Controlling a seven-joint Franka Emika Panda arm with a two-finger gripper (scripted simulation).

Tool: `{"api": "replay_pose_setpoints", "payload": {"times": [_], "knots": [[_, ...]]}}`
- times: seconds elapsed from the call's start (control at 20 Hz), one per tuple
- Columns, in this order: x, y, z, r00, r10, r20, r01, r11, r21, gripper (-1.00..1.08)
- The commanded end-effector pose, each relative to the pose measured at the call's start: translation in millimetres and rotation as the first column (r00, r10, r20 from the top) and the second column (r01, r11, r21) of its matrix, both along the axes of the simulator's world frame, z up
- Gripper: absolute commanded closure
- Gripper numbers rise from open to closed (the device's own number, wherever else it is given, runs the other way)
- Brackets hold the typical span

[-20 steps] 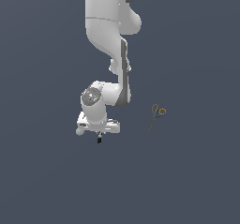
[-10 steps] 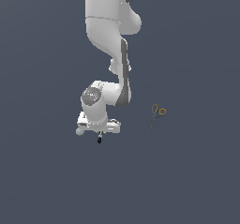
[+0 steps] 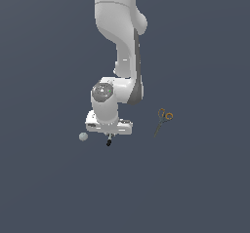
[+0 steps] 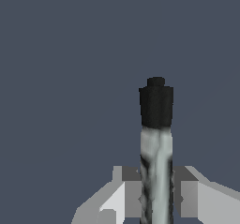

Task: Pick up a designated object from a clutter of objects.

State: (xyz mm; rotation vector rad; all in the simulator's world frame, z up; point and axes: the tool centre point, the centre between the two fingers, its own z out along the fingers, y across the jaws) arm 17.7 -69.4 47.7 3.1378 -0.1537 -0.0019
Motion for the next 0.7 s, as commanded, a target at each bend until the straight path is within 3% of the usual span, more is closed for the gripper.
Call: {"api": "replay_pose_setpoints", "payload": {"times": [0.0,0.65], "knots": [[0.3,13.9,17.1,1.000,0.001,0.001,-0.001,1.000,0.000,1.08],[1.2,113.0,141.4,1.000,0.000,0.001,0.000,1.000,-0.003,1.08]]}}
